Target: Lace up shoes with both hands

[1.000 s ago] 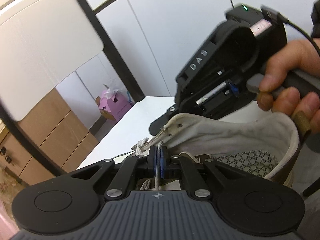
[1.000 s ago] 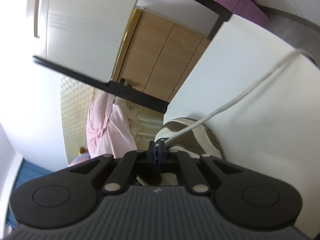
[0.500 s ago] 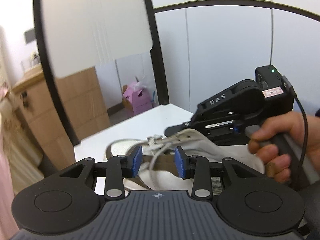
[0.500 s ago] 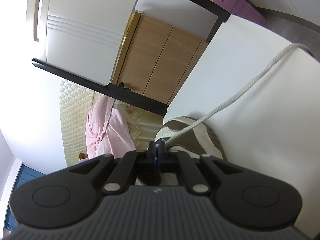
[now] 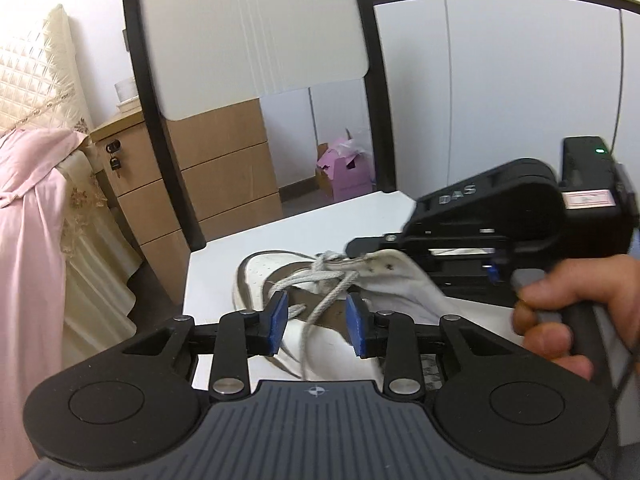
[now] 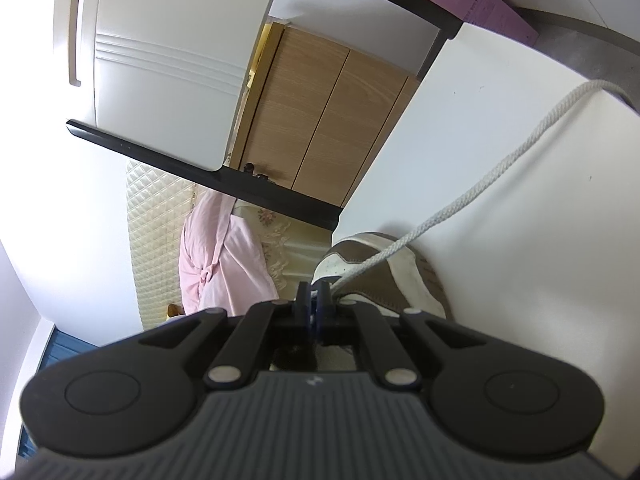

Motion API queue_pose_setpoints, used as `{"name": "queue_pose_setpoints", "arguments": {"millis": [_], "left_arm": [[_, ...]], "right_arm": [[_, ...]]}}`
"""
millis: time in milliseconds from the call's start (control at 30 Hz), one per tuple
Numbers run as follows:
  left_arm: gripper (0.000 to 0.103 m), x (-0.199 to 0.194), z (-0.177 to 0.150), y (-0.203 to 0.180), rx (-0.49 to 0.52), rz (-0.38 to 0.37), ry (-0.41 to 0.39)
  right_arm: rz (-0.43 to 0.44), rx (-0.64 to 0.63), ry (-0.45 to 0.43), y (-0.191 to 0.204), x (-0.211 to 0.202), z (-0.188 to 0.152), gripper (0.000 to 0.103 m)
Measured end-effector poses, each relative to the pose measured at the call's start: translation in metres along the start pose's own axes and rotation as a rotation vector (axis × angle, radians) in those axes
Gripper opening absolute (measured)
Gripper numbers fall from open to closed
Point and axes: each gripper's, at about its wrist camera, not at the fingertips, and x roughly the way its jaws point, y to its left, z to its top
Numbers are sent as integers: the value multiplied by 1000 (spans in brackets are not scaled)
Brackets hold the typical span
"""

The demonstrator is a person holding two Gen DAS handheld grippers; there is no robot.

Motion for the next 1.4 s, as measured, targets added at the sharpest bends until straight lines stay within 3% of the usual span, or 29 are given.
{"name": "queue_pose_setpoints", "arguments": {"millis": [333, 500, 733, 900, 1033, 1200, 1233, 1300, 1333, 1400], "left_arm": [[39, 14, -4, -23, 92, 27, 14], [24, 22, -3, -20, 27, 9, 57], [24, 24, -4, -18, -20, -5, 85], [24, 22, -6, -20, -21, -6, 83], [24, 23, -6, -18, -18, -15, 73], [25, 21, -7, -15, -8, -25, 61], [25, 21, -8, -15, -7, -27, 59], [25, 21, -8, -14, -5, -31, 57], [25, 21, -8, -13, -5, -34, 57], [25, 21, -8, -13, -3, -36, 56]], "right_arm": [[-6, -6, -4, 2, 2, -3, 3], [-13, -24, -3, 6, 4, -5, 3], [-43, -49, -49, 10, -4, 0, 1], [-74, -5, -134, 1, -19, 11, 0], [-48, -32, -127, 5, -23, 16, 1], [-38, -35, -74, 5, -22, 11, 7], [-31, -36, -69, 5, -21, 11, 11], [-16, -36, -58, 6, -19, 10, 31], [-9, -34, -52, 7, -18, 10, 45], [7, -25, -38, 7, -16, 8, 46]]}}
